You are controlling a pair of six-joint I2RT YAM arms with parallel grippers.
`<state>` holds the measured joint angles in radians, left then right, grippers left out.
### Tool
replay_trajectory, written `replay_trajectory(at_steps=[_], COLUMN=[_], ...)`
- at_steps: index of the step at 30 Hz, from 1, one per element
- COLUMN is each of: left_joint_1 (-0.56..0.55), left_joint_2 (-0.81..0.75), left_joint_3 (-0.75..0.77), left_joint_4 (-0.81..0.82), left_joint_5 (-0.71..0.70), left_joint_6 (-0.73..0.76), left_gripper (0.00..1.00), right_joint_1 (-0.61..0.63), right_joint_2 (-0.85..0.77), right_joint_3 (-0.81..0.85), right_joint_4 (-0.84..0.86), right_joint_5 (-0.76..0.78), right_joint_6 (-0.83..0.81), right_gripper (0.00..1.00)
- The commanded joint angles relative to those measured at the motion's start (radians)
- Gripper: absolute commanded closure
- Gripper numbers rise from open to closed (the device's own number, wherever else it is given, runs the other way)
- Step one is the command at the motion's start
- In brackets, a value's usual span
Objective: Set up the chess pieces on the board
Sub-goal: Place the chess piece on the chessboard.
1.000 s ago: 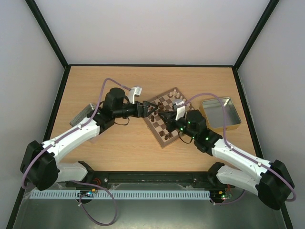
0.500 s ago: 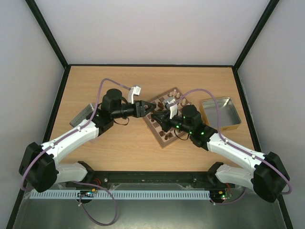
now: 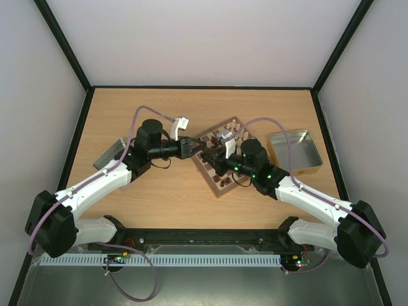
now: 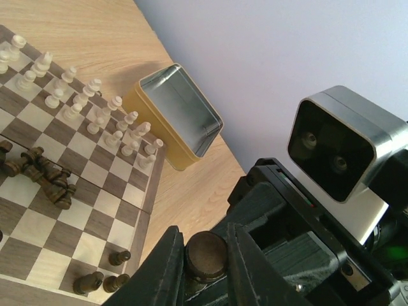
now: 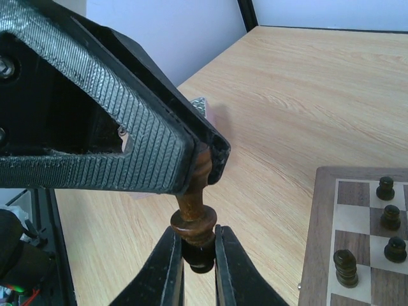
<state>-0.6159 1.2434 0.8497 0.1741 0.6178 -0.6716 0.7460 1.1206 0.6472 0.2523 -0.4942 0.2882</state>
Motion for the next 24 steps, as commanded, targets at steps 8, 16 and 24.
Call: replay_trajectory(at_steps=[8, 16, 24], left_joint_1=[-0.001, 0.006, 0.007], left_joint_2=[-0.028, -0.067, -0.056], left_joint_3=[0.024, 0.026, -0.005], left_joint_4=[0.123, 0.295, 0.496], left_joint_5=[-0.061, -0.09, -0.084], left_joint_6=[-0.191, -0.5, -0.722], left_gripper=[0.92, 0.91, 0.91], right_joint_1=[0.0, 0.001, 0.001], right_joint_2=[-0.077, -0.149, -0.122], right_joint_3=[-0.075, -0.199, -0.162], right_joint_4=[0.256, 0.658, 0.754], right_joint_5=[0.05, 0.085, 0.156], right_joint_6=[0.356, 0.811, 1.034], right_gripper=[0.43, 0.35, 0.46])
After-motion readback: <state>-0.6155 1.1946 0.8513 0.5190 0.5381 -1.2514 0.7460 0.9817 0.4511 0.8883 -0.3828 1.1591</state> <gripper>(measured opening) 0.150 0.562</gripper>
